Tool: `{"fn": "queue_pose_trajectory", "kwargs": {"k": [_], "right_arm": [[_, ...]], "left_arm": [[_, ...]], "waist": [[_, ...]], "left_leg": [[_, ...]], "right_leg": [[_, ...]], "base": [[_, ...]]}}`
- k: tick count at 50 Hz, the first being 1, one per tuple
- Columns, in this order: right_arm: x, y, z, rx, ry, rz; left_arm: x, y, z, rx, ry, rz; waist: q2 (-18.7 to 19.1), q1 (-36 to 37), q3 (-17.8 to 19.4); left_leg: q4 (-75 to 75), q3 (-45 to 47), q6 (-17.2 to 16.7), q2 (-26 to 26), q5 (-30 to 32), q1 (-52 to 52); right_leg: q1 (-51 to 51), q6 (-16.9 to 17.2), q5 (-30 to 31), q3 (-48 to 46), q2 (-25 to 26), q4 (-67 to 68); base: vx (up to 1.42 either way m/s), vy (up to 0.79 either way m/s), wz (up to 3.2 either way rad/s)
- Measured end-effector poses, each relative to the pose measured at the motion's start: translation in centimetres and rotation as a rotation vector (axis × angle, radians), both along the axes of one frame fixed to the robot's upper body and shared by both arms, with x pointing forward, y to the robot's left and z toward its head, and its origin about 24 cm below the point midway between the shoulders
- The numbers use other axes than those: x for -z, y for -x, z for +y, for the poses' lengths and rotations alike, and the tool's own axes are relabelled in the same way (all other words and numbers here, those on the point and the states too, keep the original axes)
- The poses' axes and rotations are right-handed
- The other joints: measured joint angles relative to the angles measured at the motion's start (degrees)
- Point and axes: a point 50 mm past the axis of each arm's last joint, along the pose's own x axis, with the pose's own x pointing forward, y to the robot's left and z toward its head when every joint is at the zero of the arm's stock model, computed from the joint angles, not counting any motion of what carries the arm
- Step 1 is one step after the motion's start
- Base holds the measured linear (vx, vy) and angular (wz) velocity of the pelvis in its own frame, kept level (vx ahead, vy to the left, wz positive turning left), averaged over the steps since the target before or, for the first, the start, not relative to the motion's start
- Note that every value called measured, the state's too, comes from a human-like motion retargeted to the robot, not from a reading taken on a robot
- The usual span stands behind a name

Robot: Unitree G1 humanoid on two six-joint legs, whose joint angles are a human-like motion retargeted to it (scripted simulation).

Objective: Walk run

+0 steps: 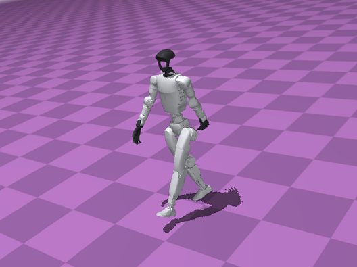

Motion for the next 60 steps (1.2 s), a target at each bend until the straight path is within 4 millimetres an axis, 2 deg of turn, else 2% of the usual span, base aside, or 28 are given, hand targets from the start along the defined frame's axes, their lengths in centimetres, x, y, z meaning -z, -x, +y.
{"fn": "queue_pose_trajectory", "kwargs": {"k": [2,3,5,7,8,10,12,14,16,20,21,23,25,28,31,33,34,35,38,40,42,44,47,50,52,55,56,60], "right_arm": [[0.6,1.0,0.5,0.009,-0.019,0.028],[1.0,1.8,0.9,0.015,-0.034,0.05],[2.2,4.1,1.9,0.029,-0.077,0.119],[3.4,7.6,3.2,0.044,-0.13,0.224],[4.0,9.7,4.0,0.046,-0.157,0.287],[4.6,13.2,5.5,0.047,-0.203,0.407],[4.8,16.4,6.7,0.057,-0.248,0.523],[4.9,19.3,8.1,0.035,-0.302,0.632],[4.7,21.8,9.5,-0.014,-0.347,0.718],[4.1,25.7,11.4,-0.109,-0.387,0.82],[4.0,26.6,11.6,-0.118,-0.393,0.844],[3.6,27.9,12.1,-0.113,-0.41,0.891],[3.3,29.1,12.7,-0.065,-0.436,0.937],[2.8,30.1,13.4,0.068,-0.5,0.981],[2.9,29.7,13.5,0.18,-0.543,0.957],[3.2,28.9,13.4,0.251,-0.55,0.917],[3.4,28.4,13.2,0.277,-0.542,0.891],[3.5,27.9,13.0,0.301,-0.532,0.864],[4.1,25.9,11.8,0.314,-0.483,0.785],[4.4,23.8,10.5,0.322,-0.454,0.735],[4.8,20.7,9.3,0.278,-0.419,0.682],[4.9,17.0,7.8,0.21,-0.377,0.588],[4.5,11.1,5.5,0.108,-0.28,0.381],[3.2,6.0,3.7,0.02,-0.161,0.173],[2.1,3.3,2.6,-0.002,-0.089,0.061],[0.5,0.6,1.2,0.011,-0.012,-0.068],[0.2,0.2,0.9,0.022,0.0,-0.091],[0.1,0.4,0.3,0.07,-0.014,-0.1]], "left_arm": [[0.3,-0.6,0.4,-0.036,-0.018,-0.007],[0.4,-1.0,0.7,-0.046,-0.034,-0.017],[0.9,-1.8,1.7,-0.059,-0.085,-0.054],[1.4,-3.0,3.1,-0.059,-0.158,-0.113],[1.6,-3.7,3.9,-0.06,-0.199,-0.143],[2.3,-6.3,5.6,-0.062,-0.272,-0.218],[3.0,-10.3,7.7,-0.043,-0.309,-0.309],[3.4,-14.9,9.4,-0.037,-0.337,-0.425],[3.2,-20.1,10.7,-0.052,-0.36,-0.58],[1.0,-29.4,12.5,-0.129,-0.379,-0.931],[0.2,-31.3,12.9,-0.147,-0.368,-1.003],[-1.7,-34.6,13.7,-0.175,-0.337,-1.135],[-3.3,-36.9,14.4,-0.183,-0.313,-1.23],[-4.6,-38.2,15.5,-0.186,-0.317,-1.291],[-4.1,-37.4,15.8,-0.206,-0.358,-1.262],[-2.7,-35.7,15.2,-0.214,-0.372,-1.19],[-1.8,-34.4,14.6,-0.208,-0.365,-1.135],[-0.9,-32.9,13.9,-0.199,-0.353,-1.073],[1.8,-26.6,11.6,-0.118,-0.275,-0.831],[2.9,-22.1,9.9,-0.015,-0.212,-0.685],[3.3,-17.6,9.2,0.056,-0.196,-0.536],[3.2,-13.1,8.1,0.105,-0.175,-0.381],[2.5,-7.3,5.2,0.123,-0.102,-0.186],[1.2,-3.0,2.4,0.058,-0.008,-0.045],[0.4,-1.1,1.1,0.011,0.048,0.026],[-0.6,0.8,0.1,-0.017,0.09,0.108],[-0.8,1.1,-0.1,-0.014,0.09,0.125],[-1.0,1.6,0.1,0.003,0.067,0.15]], "waist": [[-0.67,1.33,-0.65],[-1.12,2.03,-1.18],[-1.09,2.99,-2.61],[-0.16,1.87,-4.88],[0.16,0.71,-5.92],[0.39,-2.04,-5.15],[0.38,-2.62,-3.31],[3.65,-1.53,-3.38],[4.46,-1.86,-2.95],[6.47,-9.76,-2.58],[6.41,-11.46,-2.43],[5.98,-14.64,-1.68],[5.47,-16.73,-0.67],[5.93,-17.49,-0.37],[6.82,-16.86,-1.35],[7.83,-18.36,-2.15],[8.36,-19.83,-2.67],[8.85,-21.62,-3.21],[8.69,-21.45,-4.66],[7.92,-19.64,-3.7],[5.79,-19.47,-3.34],[4.32,-19.29,-3.66],[3.06,-17.35,-3.35],[0.79,-13.26,-3.08],[0.57,-10.42,-2.42],[1.46,-6.44,-0.71],[1.89,-5.27,-0.2],[1.42,-2.15,0.61]], "left_leg": [[2.24,3.11,-0.53,1.51,-1.01,1.27],[4.77,3.68,0.77,2.06,-2.09,1.64],[7.49,7.91,0.57,4.02,-0.18,3.11],[9.56,3.59,2.42,3.02,2.81,4.18],[11.67,2.49,4.07,3.49,1.48,4.43],[14.66,-1.26,5.75,2.46,-2.04,6.68],[14.07,-0.59,6.27,1.64,-4.27,11.48],[12.06,-2.07,5.74,4.5,-5.56,14.98],[10.55,-3.11,5.22,4.18,-6.53,18.18],[7.37,-9.68,4.84,1.87,-7.91,23.73],[7.04,-10.59,5.03,0.84,-8.68,25.1],[6.58,-11.94,5.16,-0.89,-10.4,28.18],[6.52,-12.65,4.99,-1.92,-12.39,31.69],[6.49,-12.23,3.82,-1.57,-14.83,36.49],[7.63,-10.89,1.96,-1.14,-13.85,38.68],[9.87,-11.58,-0.32,-0.39,-9.46,39.66],[11.62,-12.37,-1.74,0.27,-5.8,40.0],[13.63,-13.38,-3.25,0.97,-1.65,40.37],[24.47,-11.63,-6.34,1.68,18.55,38.15],[38.17,-9.14,-5.98,2.67,27.88,33.08],[49.88,-6.3,-2.9,2.96,32.9,27.25],[55.6,-5.4,-2.21,1.54,25.33,21.92],[57.84,-3.77,-1.38,1.48,15.89,14.31],[51.35,-1.17,0.47,2.2,7.28,7.42],[41.74,0.37,-0.69,4.64,4.43,4.61],[23.92,3.15,-1.87,7.63,4.68,3.46],[18.3,1.35,-2.24,7.05,4.22,3.03],[2.37,-9.25,-7.04,2.6,0.6,2.24]], "right_leg": [[1.55,1.18,3.07,1.33,0.06,1.67],[2.09,2.21,5.79,1.92,-0.29,2.72],[3.19,3.49,14.86,2.47,-0.01,5.39],[2.73,5.1,27.91,1.6,0.33,10.32],[1.54,6.09,33.62,1.0,-0.08,14.61],[-3.19,6.56,40.03,-1.33,-1.55,29.74],[-8.03,8.4,39.54,-0.14,-2.64,41.96],[-11.72,6.46,35.44,0.23,1.42,40.79],[-16.32,5.94,28.98,1.07,2.01,40.93],[-25.53,5.82,16.8,-3.15,-2.98,34.66],[-27.29,6.22,16.15,-3.61,-4.75,30.62],[-30.47,6.5,15.32,-2.66,-7.17,22.0],[-32.37,6.25,13.94,-3.7,-9.73,13.31],[-36.02,4.37,9.1,-3.73,-8.18,0.62],[-37.27,2.88,8.68,-5.81,-6.82,-3.3],[-37.2,0.03,7.05,-10.74,-8.72,2.67],[-36.44,-0.58,8.88,-14.66,-10.25,4.68],[-35.35,-0.44,12.17,-19.1,-12.0,5.9],[-33.49,-4.34,11.23,-1.39,-7.11,8.64],[-30.43,-5.22,8.14,4.3,-5.49,9.51],[-25.98,-6.08,6.86,-4.31,-8.19,9.23],[-22.9,-6.67,5.61,-2.69,-6.96,7.77],[-18.4,-7.16,4.85,0.26,-4.77,5.08],[-14.85,-8.92,4.37,1.71,-2.98,3.14],[-12.41,-9.47,3.38,4.55,-0.57,2.47],[-7.84,-10.36,1.16,7.9,3.37,1.99],[-6.04,-10.55,0.33,9.26,4.52,1.91],[-0.2,-9.66,-0.59,12.94,5.69,2.12]], "base": [[1.14,-0.2,-0.64],[1.2,-0.15,-0.72],[1.36,-0.12,-0.5],[1.31,-0.1,0.19],[1.28,-0.12,0.55],[1.09,-0.17,0.7],[1.01,-0.26,0.38],[0.92,-0.28,-0.13],[0.9,-0.28,0.39],[0.76,-0.26,1.58],[0.86,-0.4,1.4],[0.83,-0.45,0.98],[0.79,-0.5,0.53],[0.74,-0.45,-0.21],[0.87,-0.58,-0.5],[1.06,-0.72,0.61],[1.12,-0.79,1.23],[1.06,-0.76,0.96],[0.85,-0.61,-0.08],[0.94,-0.75,-0.87],[0.81,-0.66,-1.22],[1.02,-0.73,-1.13],[0.77,-0.48,-1.4],[0.88,-0.5,-1.82],[0.95,-0.48,-1.67],[0.82,-0.33,-1.39],[1.04,-0.31,-1.24],[1.2,-0.26,-0.87]]}}
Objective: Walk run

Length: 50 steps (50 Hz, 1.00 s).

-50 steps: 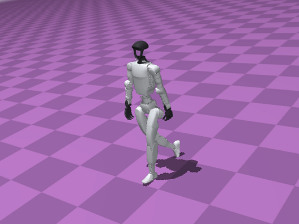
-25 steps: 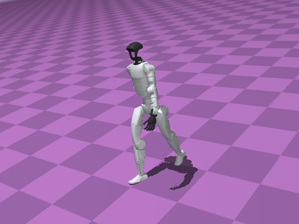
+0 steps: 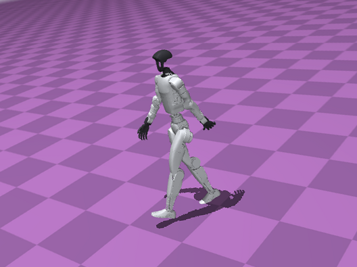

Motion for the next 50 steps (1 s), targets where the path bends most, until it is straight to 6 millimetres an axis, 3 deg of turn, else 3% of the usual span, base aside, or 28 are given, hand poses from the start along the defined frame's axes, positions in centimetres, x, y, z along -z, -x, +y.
{"fn": "queue_pose_trajectory", "kwargs": {"k": [2,3,5,7,10,11,12,15,17,20,23,25,27,30,32,33,34,36,38,40,45,47,50], "right_arm": [[1.0,2.0,0.4,0.036,-0.052,0.075],[1.6,3.2,0.7,0.054,-0.08,0.119],[2.7,6.4,1.5,0.077,-0.133,0.229],[3.8,10.0,2.8,0.073,-0.182,0.369],[4.6,14.5,5.4,0.028,-0.22,0.579],[4.7,15.7,6.0,0.004,-0.224,0.641],[4.7,16.9,6.5,-0.027,-0.227,0.702],[4.8,20.2,8.2,-0.168,-0.21,0.858],[4.7,21.7,9.0,-0.265,-0.17,0.907],[4.5,23.9,9.9,-0.38,-0.144,0.945],[4.1,25.8,10.9,-0.405,-0.226,0.994],[3.7,27.0,11.7,-0.36,-0.313,1.045],[3.3,28.2,12.7,-0.261,-0.409,1.081],[3.0,29.1,14.1,-0.083,-0.535,1.087],[2.9,29.1,14.7,0.033,-0.599,1.067],[2.9,29.0,14.9,0.083,-0.618,1.047],[3.0,28.7,15.0,0.122,-0.629,1.02],[3.4,27.5,14.8,0.185,-0.628,0.95],[4.1,25.3,13.7,0.223,-0.593,0.865],[4.7,22.4,12.0,0.215,-0.515,0.766],[4.9,11.1,6.9,0.103,-0.267,0.429],[3.9,6.6,5.3,0.018,-0.174,0.28],[1.4,0.6,3.4,-0.101,-0.061,0.075]], "left_arm": [[0.3,-0.6,0.9,0.006,-0.028,-0.02],[0.6,-1.0,1.5,0.009,-0.046,-0.034],[1.0,-1.9,2.6,0.009,-0.089,-0.067],[1.6,-3.1,3.6,-0.013,-0.142,-0.114],[2.7,-6.6,5.8,-0.067,-0.225,-0.217],[3.1,-8.3,6.9,-0.066,-0.25,-0.252],[3.4,-10.2,8.0,-0.063,-0.278,-0.291],[3.8,-16.5,11.1,-0.042,-0.389,-0.453],[3.6,-21.2,12.8,-0.042,-0.458,-0.616],[2.3,-27.5,14.9,-0.071,-0.499,-0.867],[-0.1,-32.9,17.0,-0.114,-0.5,-1.077],[-1.8,-35.6,18.2,-0.143,-0.505,-1.188],[-2.9,-37.1,18.6,-0.18,-0.523,-1.264],[-3.4,-38.1,18.6,-0.263,-0.557,-1.328],[-2.8,-37.8,17.6,-0.315,-0.551,-1.318],[-2.2,-37.3,17.0,-0.336,-0.54,-1.298],[-1.5,-36.4,16.2,-0.348,-0.518,-1.267],[0.2,-33.9,14.3,-0.34,-0.447,-1.181],[1.9,-30.4,12.4,-0.296,-0.358,-1.076],[3.0,-26.2,11.4,-0.24,-0.29,-0.955],[4.1,-14.3,8.4,-0.001,-0.23,-0.575],[3.6,-9.8,6.8,0.044,-0.232,-0.435],[2.2,-4.7,4.5,0.044,-0.147,-0.267]], "waist": [[0.1,0.76,-0.55],[0.16,1.35,-0.99],[0.23,3.67,-2.35],[-0.23,3.28,-4.34],[0.07,-0.35,-3.91],[0.63,-0.09,-3.59],[1.4,0.15,-3.42],[3.87,-0.86,-3.24],[5.2,-5.78,-2.81],[6.63,-11.86,-2.8],[6.2,-16.09,-2.13],[5.25,-17.63,-1.79],[5.71,-18.02,-1.98],[7.23,-16.75,-3.04],[8.36,-17.55,-3.85],[8.58,-18.38,-4.37],[8.93,-19.15,-4.83],[8.86,-19.35,-5.43],[6.83,-18.37,-4.96],[3.41,-17.45,-4.58],[0.97,-15.4,-5.06],[-0.49,-13.4,-4.9],[-1.59,-10.11,-3.41]], "left_leg": [[0.22,-0.05,-1.96,-0.06,-0.43,0.16],[2.73,0.11,-1.08,0.38,0.07,0.36],[6.89,6.87,-0.45,2.91,2.82,1.36],[10.21,2.52,3.44,1.65,2.29,2.01],[14.78,1.92,5.58,2.66,-2.57,4.87],[13.83,3.04,5.96,3.16,-3.49,7.28],[12.88,3.89,6.21,3.83,-4.38,9.53],[9.94,4.05,6.31,4.86,-6.03,14.98],[7.82,0.91,5.91,4.23,-6.06,17.7],[5.33,-1.34,5.77,2.87,-7.7,21.73],[3.77,-0.63,5.67,0.58,-10.22,26.51],[3.09,0.24,5.3,-1.12,-12.16,30.04],[3.08,0.63,4.45,-1.15,-13.38,32.65],[4.18,2.55,2.42,0.26,-12.13,34.77],[6.56,1.46,-0.06,1.71,-7.4,35.69],[8.21,0.45,-1.44,2.08,-3.84,36.01],[10.48,-0.24,-2.49,2.8,1.3,36.0],[17.28,-0.93,-3.35,3.63,13.83,34.93],[28.5,0.92,-1.64,3.65,24.69,31.73],[41.28,4.31,3.96,2.28,32.72,26.9],[55.63,4.82,3.44,-0.25,16.07,13.12],[54.44,6.82,5.61,0.27,9.32,8.24],[43.2,8.09,7.35,2.15,3.16,3.29]], "right_leg": [[2.71,1.92,2.6,0.42,0.6,1.56],[3.36,2.82,5.11,0.19,0.77,2.64],[3.98,4.13,14.14,-0.32,0.79,6.13],[2.02,6.76,27.49,-3.02,-0.33,13.14],[-5.28,10.76,39.75,-9.42,-2.85,32.74],[-7.47,11.03,40.27,-12.05,-4.98,37.68],[-9.72,10.74,39.44,-14.0,-5.98,41.24],[-17.22,9.15,30.61,-12.97,-1.5,42.43],[-22.72,12.77,24.94,-11.8,-0.52,41.31],[-30.09,12.77,17.17,-15.11,-5.01,34.8],[-34.94,12.02,15.63,-17.01,-10.53,21.6],[-36.85,12.02,14.88,-20.57,-14.86,12.3],[-38.65,11.2,12.21,-22.69,-14.85,3.61],[-39.27,6.78,10.86,-27.0,-12.45,-4.42],[-37.91,2.96,12.82,-32.19,-13.52,-0.63],[-37.0,3.0,14.9,-37.19,-15.15,1.52],[-36.58,1.65,15.2,-35.74,-14.97,3.06],[-36.08,-0.69,12.65,-23.43,-12.42,5.87],[-33.2,-0.76,9.5,-18.1,-12.14,7.55],[-28.18,-1.28,8.63,-23.91,-14.34,6.9],[-21.02,-1.58,6.6,-16.11,-9.75,2.82],[-18.45,-2.76,6.76,-13.92,-8.37,1.48],[-14.97,-3.89,6.27,-8.38,-5.07,0.85]], "base": [[1.35,-0.24,-0.48],[1.08,-0.18,-0.66],[1.16,-0.13,-0.89],[1.31,-0.15,-0.46],[1.18,-0.29,-0.2],[0.82,-0.22,-0.59],[0.57,-0.16,-0.81],[0.92,-0.36,-0.18],[0.69,-0.28,1.11],[0.67,-0.29,0.82],[0.85,-0.47,0.26],[0.73,-0.45,-0.1],[0.8,-0.53,-0.4],[0.89,-0.67,-0.59],[0.75,-0.55,0.24],[0.8,-0.63,0.6],[0.93,-0.81,0.63],[0.99,-0.93,-0.04],[0.87,-0.8,-1.01],[0.76,-0.72,-1.8],[0.81,-0.64,-1.87],[0.78,-0.53,-2.34],[0.67,-0.4,-2.42]]}}
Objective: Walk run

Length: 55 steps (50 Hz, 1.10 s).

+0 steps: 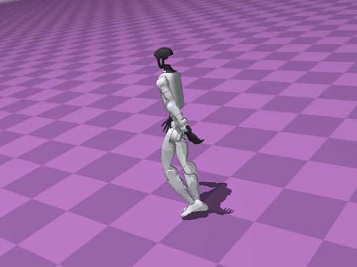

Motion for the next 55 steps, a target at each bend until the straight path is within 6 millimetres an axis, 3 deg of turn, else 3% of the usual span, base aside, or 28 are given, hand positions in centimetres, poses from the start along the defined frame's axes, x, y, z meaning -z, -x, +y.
{"fn": "queue_pose_trajectory", "kwargs": {"k": [3,6,7,8,10,12,14,15,17,18,20,22,23,27,32,35,38,40,42,44,46,48,50,52,55], "right_arm": [[-2.5,-3.7,-1.7,-0.053,0.083,-0.148],[-3.9,-5.1,-3.0,-0.049,0.141,-0.219],[-3.9,-5.1,-3.3,-0.036,0.15,-0.223],[-3.8,-4.8,-3.4,-0.017,0.15,-0.213],[-2.9,-3.4,-3.5,0.029,0.132,-0.158],[-1.2,-0.6,-3.0,0.081,0.085,-0.051],[0.7,2.9,-1.8,0.117,0.016,0.088],[1.5,4.9,-0.9,0.13,-0.022,0.165],[2.8,8.4,1.5,0.118,-0.082,0.311],[3.2,9.9,2.4,0.105,-0.095,0.367],[3.5,12.5,4.0,0.1,-0.098,0.455],[3.8,15.2,5.5,0.11,-0.12,0.527],[3.9,16.5,6.2,0.114,-0.137,0.563],[3.6,21.0,8.7,0.1,-0.218,0.671],[2.6,26.0,9.5,0.007,-0.276,0.83],[1.9,28.3,9.7,-0.025,-0.293,0.947],[1.3,29.8,9.9,0.002,-0.305,1.024],[1.2,30.1,10.2,0.047,-0.33,1.035],[1.3,29.8,10.4,0.109,-0.357,1.012],[1.6,28.9,10.5,0.17,-0.381,0.953],[2.2,26.9,10.1,0.222,-0.393,0.869],[2.9,24.1,8.9,0.23,-0.368,0.785],[3.5,20.2,7.1,0.195,-0.302,0.686],[3.8,15.4,5.2,0.132,-0.21,0.546],[3.2,8.5,2.9,0.01,-0.072,0.327]], "left_arm": [[-1.5,3.4,-1.9,-0.019,0.107,0.134],[-2.7,5.8,-2.5,-0.031,0.137,0.232],[-3.0,6.3,-2.3,-0.034,0.126,0.256],[-3.2,6.7,-2.0,-0.037,0.104,0.275],[-3.4,7.1,-0.9,-0.045,0.047,0.303],[-3.4,7.0,0.4,-0.06,-0.019,0.319],[-3.2,6.5,1.5,-0.102,-0.093,0.317],[-3.0,6.2,1.9,-0.132,-0.131,0.309],[-2.3,4.8,2.4,-0.229,-0.187,0.248],[-1.9,4.0,2.7,-0.278,-0.201,0.212],[-0.6,0.4,3.8,-0.36,-0.225,0.103],[0.6,-3.9,5.1,-0.376,-0.267,-0.006],[1.0,-6.4,5.8,-0.371,-0.29,-0.074],[1.3,-17.4,8.6,-0.278,-0.332,-0.453],[-2.7,-29.1,12.3,-0.128,-0.284,-0.863],[-6.0,-33.2,14.9,-0.066,-0.319,-1.011],[-7.8,-34.8,16.5,-0.071,-0.407,-1.092],[-8.0,-35.1,16.6,-0.113,-0.458,-1.12],[-7.2,-34.5,15.9,-0.172,-0.471,-1.12],[-5.7,-33.0,14.6,-0.21,-0.434,-1.092],[-3.9,-30.9,12.9,-0.206,-0.351,-1.036],[-2.0,-27.6,11.4,-0.183,-0.263,-0.923],[-0.4,-23.4,10.2,-0.135,-0.176,-0.742],[0.8,-18.8,8.8,-0.028,-0.116,-0.551],[1.7,-11.7,6.5,0.16,-0.122,-0.367]], "waist": [[-0.08,6.15,2.72],[0.25,10.9,4.68],[0.3,11.83,5.05],[0.45,12.47,5.37],[1.27,12.95,5.72],[1.14,13.98,4.66],[0.34,17.83,3.39],[-0.36,20.1,2.89],[-1.84,16.43,1.33],[-2.52,15.0,1.38],[-3.59,12.8,2.36],[2.46,11.55,0.91],[3.49,10.84,0.96],[6.38,3.66,1.68],[6.92,-4.01,1.43],[6.45,-6.74,1.53],[7.6,-6.86,0.44],[9.11,-7.52,-0.54],[9.45,-8.91,-1.71],[8.81,-9.34,-2.69],[7.42,-7.89,-2.25],[5.79,-6.29,-0.74],[3.6,-5.32,-0.62],[3.64,-6.56,-0.35],[2.25,-4.45,-0.54]], "left_leg": [[-18.1,2.42,-0.48,2.08,0.13,-1.12],[-34.42,-3.4,-2.21,-0.75,-3.55,-2.59],[-38.85,-6.19,-4.07,-2.44,-4.9,-3.05],[-42.81,-7.55,-8.68,-3.7,-5.93,-2.97],[-44.43,-6.7,-14.71,-3.77,-6.58,-3.01],[-40.13,-10.88,-9.18,-5.4,-4.13,-2.62],[-36.06,-7.47,-9.64,-2.9,-1.84,-1.57],[-34.71,-6.32,-9.84,-1.92,0.74,-0.44],[-29.67,-11.55,-5.44,-4.05,-3.46,-0.79],[-27.96,-13.13,-4.84,-5.25,-5.02,-0.39],[-25.67,-4.26,-3.85,-3.67,-8.4,3.04],[-28.75,-6.4,-3.2,1.19,-9.83,7.48],[-29.55,-6.45,-2.83,1.27,-10.48,9.47],[-34.55,-9.9,-3.32,1.52,-10.5,16.1],[-38.95,-10.21,-2.8,-1.72,-13.69,23.88],[-39.75,-9.16,-2.81,-3.31,-16.54,28.95],[-39.15,-6.34,-4.5,-2.18,-16.19,32.1],[-37.35,-5.98,-6.6,-0.4,-12.26,33.25],[-34.01,-6.89,-8.68,0.36,-4.28,34.05],[-28.39,-6.59,-8.96,0.75,8.11,34.15],[-18.21,-3.69,-6.81,1.66,19.95,32.0],[-4.5,-1.32,-2.16,2.59,28.95,27.48],[3.54,-3.25,-3.05,-1.38,27.76,22.43],[9.12,-6.9,-5.15,-3.97,20.24,16.72],[10.01,-4.51,-4.44,-3.65,10.94,9.26]], "right_leg": [[4.84,-0.9,-1.01,7.75,3.96,-0.03],[10.42,-0.79,-1.49,13.38,6.42,-0.26],[12.18,-0.34,-1.34,14.45,6.82,-0.26],[13.98,0.26,-1.0,15.11,7.32,-0.18],[17.26,1.46,1.04,14.83,8.92,0.32],[18.63,3.48,6.7,13.09,9.12,1.91],[19.04,7.0,17.07,10.55,7.54,5.91],[18.86,9.77,23.44,9.96,6.38,8.92],[14.71,17.48,32.07,10.0,7.21,20.04],[12.02,20.86,33.78,9.24,6.96,27.79],[5.95,27.18,34.35,6.81,3.88,43.87],[2.04,20.7,31.69,-0.64,6.23,40.72],[-0.72,18.23,28.1,-2.39,5.83,41.64],[-11.87,18.15,16.18,-4.42,2.5,39.96],[-22.66,15.45,9.45,-9.49,-8.89,22.08],[-26.37,13.46,7.14,-14.35,-14.11,8.8],[-28.06,12.31,4.07,-13.84,-10.72,-1.98],[-26.78,8.62,4.66,-18.72,-10.33,-1.59],[-24.67,8.75,6.23,-24.83,-11.88,1.93],[-22.91,7.28,8.93,-19.29,-10.96,3.66],[-20.85,6.14,6.37,-7.44,-8.57,5.71],[-16.37,5.26,4.34,-8.47,-8.17,6.46],[-11.88,4.83,3.82,-12.1,-9.23,4.91],[-8.62,4.8,2.38,-8.6,-6.68,3.2],[-4.02,4.36,1.72,-5.6,-4.84,0.65]], "base": [[0.88,-0.37,-2.58],[1.04,-0.29,-1.91],[1.11,-0.27,-1.05],[1.09,-0.24,-0.76],[1.2,-0.22,-0.34],[1.28,-0.24,-0.52],[1.28,-0.25,-1.73],[1.4,-0.26,-1.32],[1.21,-0.31,-0.19],[1.22,-0.41,-0.18],[1.06,-0.41,-0.51],[0.69,-0.26,-0.52],[0.75,-0.32,-0.13],[0.83,-0.41,0.54],[0.75,-0.39,0.16],[0.79,-0.48,-0.35],[0.91,-0.62,-0.75],[0.9,-0.61,-0.27],[1.08,-0.77,0.25],[1.06,-0.8,-0.18],[1.02,-0.8,-0.95],[0.86,-0.6,-1.66],[0.9,-0.56,-1.77],[0.82,-0.46,-1.14],[0.86,-0.44,-1.93]]}}
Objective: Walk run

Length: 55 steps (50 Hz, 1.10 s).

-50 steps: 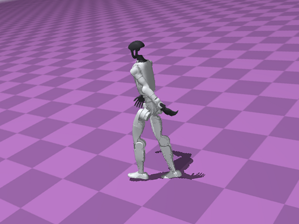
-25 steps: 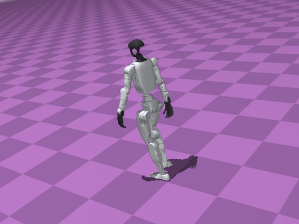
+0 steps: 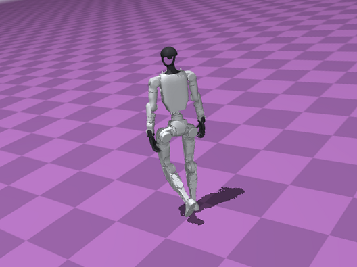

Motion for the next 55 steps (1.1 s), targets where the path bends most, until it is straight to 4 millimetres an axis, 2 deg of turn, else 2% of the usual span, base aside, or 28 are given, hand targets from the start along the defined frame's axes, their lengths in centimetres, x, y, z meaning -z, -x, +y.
{"fn": "queue_pose_trajectory", "kwargs": {"k": [2,5,8,10,12,13,15,17,18,20,22,23,25,28,30,32,34,37,40,42,43,45,48,50,51,52,53,55], "right_arm": [[-1.1,-4.1,-1.1,-0.075,0.06,-0.144],[-3.3,-9.4,-2.1,-0.125,0.123,-0.342],[-5.0,-12.3,-2.8,-0.095,0.139,-0.473],[-5.5,-13.0,-3.1,-0.055,0.125,-0.513],[-5.3,-12.7,-3.3,-0.006,0.099,-0.507],[-5.0,-12.0,-3.3,0.03,0.079,-0.487],[-3.8,-10.0,-3.0,0.091,0.041,-0.415],[-2.2,-6.6,-2.1,0.129,0.0,-0.29],[-1.4,-4.5,-1.6,0.141,-0.019,-0.213],[-0.2,0.0,-0.1,0.138,-0.055,-0.035],[0.4,4.7,1.4,0.096,-0.066,0.169],[0.5,6.8,1.9,0.079,-0.066,0.268],[0.4,10.4,3.1,0.042,-0.099,0.429],[0.1,13.7,5.5,-0.031,-0.23,0.527],[-0.2,15.4,6.9,-0.057,-0.312,0.541],[-0.6,17.0,7.8,-0.051,-0.347,0.552],[-1.0,18.6,8.2,-0.028,-0.351,0.589],[-1.7,20.5,8.7,0.014,-0.352,0.667],[-2.0,21.3,9.2,0.048,-0.376,0.707],[-2.0,21.0,9.2,0.054,-0.397,0.7],[-1.9,20.9,9.1,0.056,-0.401,0.694],[-1.7,20.3,8.5,0.049,-0.389,0.68],[-1.2,18.9,7.1,0.055,-0.319,0.643],[-0.7,17.4,5.9,0.076,-0.26,0.596],[-0.5,16.2,5.1,0.094,-0.235,0.562],[-0.2,14.9,4.3,0.111,-0.212,0.527],[0.0,13.4,3.4,0.124,-0.19,0.493],[0.2,10.0,1.9,0.15,-0.147,0.416]], "left_arm": [[-0.1,4.3,-1.7,0.081,-0.027,0.085],[-0.9,9.6,-4.8,0.133,0.037,0.245],[-2.3,13.5,-7.8,0.093,0.192,0.43],[-3.3,15.3,-9.4,0.042,0.287,0.526],[-3.8,16.2,-9.9,0.004,0.328,0.578],[-4.0,16.5,-9.8,-0.015,0.333,0.601],[-4.1,16.6,-9.1,-0.032,0.301,0.621],[-3.9,16.5,-8.0,-0.051,0.224,0.613],[-3.8,16.4,-7.4,-0.066,0.181,0.603],[-3.4,15.7,-6.4,-0.118,0.109,0.563],[-2.8,14.1,-5.4,-0.209,0.076,0.501],[-2.3,12.8,-4.9,-0.247,0.069,0.461],[-1.2,9.3,-3.8,-0.308,0.04,0.36],[0.3,1.8,-1.9,-0.376,-0.038,0.105],[0.4,-3.8,-0.8,-0.398,-0.062,-0.115],[-0.3,-9.4,-0.1,-0.392,-0.046,-0.331],[-1.8,-14.4,0.4,-0.364,-0.007,-0.511],[-4.7,-20.5,1.3,-0.28,0.054,-0.703],[-7.2,-24.1,2.1,-0.175,0.071,-0.81],[-8.1,-25.3,2.4,-0.121,0.052,-0.846],[-8.2,-25.5,2.4,-0.102,0.038,-0.852],[-7.8,-24.9,2.4,-0.081,0.005,-0.837],[-5.4,-21.5,1.6,-0.038,-0.007,-0.725],[-3.4,-17.9,0.7,-0.001,0.007,-0.604],[-2.4,-15.8,0.1,0.011,0.012,-0.523],[-1.4,-13.7,-0.6,0.018,0.014,-0.438],[-0.6,-11.3,-1.0,0.015,0.008,-0.343],[0.3,-6.3,-1.6,0.008,0.0,-0.141]], "waist": [[-1.01,1.9,-0.14],[-1.42,6.11,0.4],[-0.14,9.88,2.19],[-0.02,12.29,3.17],[-0.4,13.5,3.57],[-0.33,13.51,3.73],[-0.59,14.26,3.49],[-1.82,17.36,2.12],[-2.57,18.91,1.4],[-4.21,19.43,-0.45],[-4.42,16.87,-0.72],[-4.86,15.21,0.13],[-2.95,14.93,0.44],[1.77,13.38,-0.16],[3.4,10.66,0.42],[5.2,6.11,0.68],[5.78,2.48,0.61],[4.74,-1.7,0.74],[3.94,-3.75,1.23],[4.32,-3.6,1.12],[4.44,-3.35,0.85],[3.88,-3.23,0.05],[3.72,-6.02,-1.72],[3.96,-4.57,-2.67],[4.27,-4.09,-1.88],[4.26,-3.7,-1.28],[3.61,-3.46,-1.06],[1.9,-3.06,-0.99]], "left_leg": [[-4.79,3.38,1.92,2.35,-7.01,-4.38],[-18.88,9.41,3.0,7.26,-10.46,-8.79],[-36.38,10.68,1.03,8.14,-10.68,-10.18],[-46.01,5.82,-1.17,5.57,-13.07,-11.79],[-52.18,3.19,-4.76,3.37,-15.43,-12.75],[-54.1,3.29,-4.94,2.6,-16.52,-12.98],[-51.41,5.45,-2.45,2.27,-15.48,-12.68],[-46.49,9.82,0.37,4.17,-15.97,-12.27],[-45.29,9.86,0.87,4.11,-13.89,-11.43],[-42.23,8.16,5.32,2.5,-13.56,-10.26],[-39.25,0.14,7.06,0.09,-16.95,-9.38],[-38.47,3.63,7.54,-0.28,-18.52,-6.81],[-40.45,6.89,8.1,0.94,-20.25,-1.64],[-43.21,2.5,8.1,2.38,-21.95,3.28],[-44.85,-1.4,7.71,1.97,-22.12,6.44],[-46.25,-6.84,7.99,0.84,-22.57,9.27],[-47.32,-10.58,8.65,-1.15,-23.36,11.88],[-47.94,-13.27,9.35,-4.22,-25.42,16.21],[-48.0,-14.85,9.51,-5.26,-27.29,21.34],[-47.65,-13.68,8.75,-4.23,-26.91,23.88],[-47.04,-13.45,8.29,-4.02,-26.18,24.92],[-44.9,-13.56,7.09,-4.77,-23.1,26.69],[-37.66,-14.26,4.57,-4.5,-8.94,27.33],[-29.12,-10.86,2.23,-4.15,4.63,24.45],[-22.08,-8.89,1.8,-3.05,8.75,21.73],[-15.47,-6.34,2.24,-1.77,12.7,18.96],[-9.72,-2.66,4.44,-0.12,16.31,16.08],[-2.33,2.57,8.5,1.09,11.22,10.97]], "right_leg": [[2.16,-1.28,-0.59,3.51,2.06,-1.11],[5.61,-2.24,-2.01,10.07,5.53,-1.83],[10.77,-2.54,-4.4,14.01,9.07,-2.0],[14.49,-2.49,-6.17,16.41,10.23,-2.0],[17.29,-1.86,-7.01,16.92,10.35,-1.94],[19.01,-1.22,-6.6,16.11,10.75,-1.78],[21.29,0.81,-4.07,14.89,11.09,-0.77],[22.59,3.62,3.16,14.54,10.02,1.31],[22.87,5.05,8.88,12.68,8.73,2.84],[21.85,9.65,21.91,9.61,6.21,7.96],[18.12,14.65,30.6,11.94,7.27,20.76],[14.93,16.95,32.12,9.79,6.02,31.06],[10.65,19.9,32.63,5.3,4.17,40.62],[3.29,16.29,24.42,1.83,8.27,40.81],[-1.69,15.23,18.26,1.19,7.84,40.98],[-6.53,15.25,12.81,-2.36,4.33,37.9],[-10.94,15.15,9.0,-4.25,0.06,31.48],[-15.65,15.29,7.96,-2.73,-4.97,16.87],[-18.67,11.3,5.19,-4.35,-7.65,2.36],[-19.71,13.12,2.8,4.72,-4.47,-6.07],[-19.9,15.08,2.28,3.22,-5.08,-7.14],[-19.82,14.93,3.73,6.04,-5.0,-2.8],[-17.49,15.2,10.55,0.55,-7.51,2.4],[-15.5,12.72,8.47,10.32,-4.75,5.28],[-13.56,12.19,6.61,12.46,-3.56,5.73],[-11.55,11.75,5.21,11.56,-3.65,6.08],[-9.42,11.48,4.72,4.58,-6.33,6.19],[-5.53,10.72,3.81,0.07,-8.05,5.06]], "base": [[0.99,-0.41,-2.19],[1.06,-0.31,-2.11],[0.99,-0.19,-1.47],[1.2,-0.14,-1.02],[1.15,-0.09,-0.31],[1.27,-0.07,0.17],[1.34,-0.06,0.05],[1.29,-0.05,-0.77],[1.39,-0.04,-0.77],[1.45,-0.03,-0.25],[1.18,-0.06,0.47],[1.12,-0.04,0.7],[1.11,-0.03,0.39],[1.12,-0.12,0.68],[1.02,-0.18,1.63],[0.9,-0.17,2.15],[0.94,-0.25,1.76],[0.93,-0.36,1.31],[0.85,-0.42,0.77],[1.12,-0.64,0.28],[1.06,-0.63,0.22],[0.99,-0.61,0.42],[1.24,-0.78,1.0],[1.01,-0.57,0.08],[1.09,-0.56,-0.09],[1.04,-0.52,0.04],[0.94,-0.47,-0.01],[1.02,-0.49,-0.03]]}}
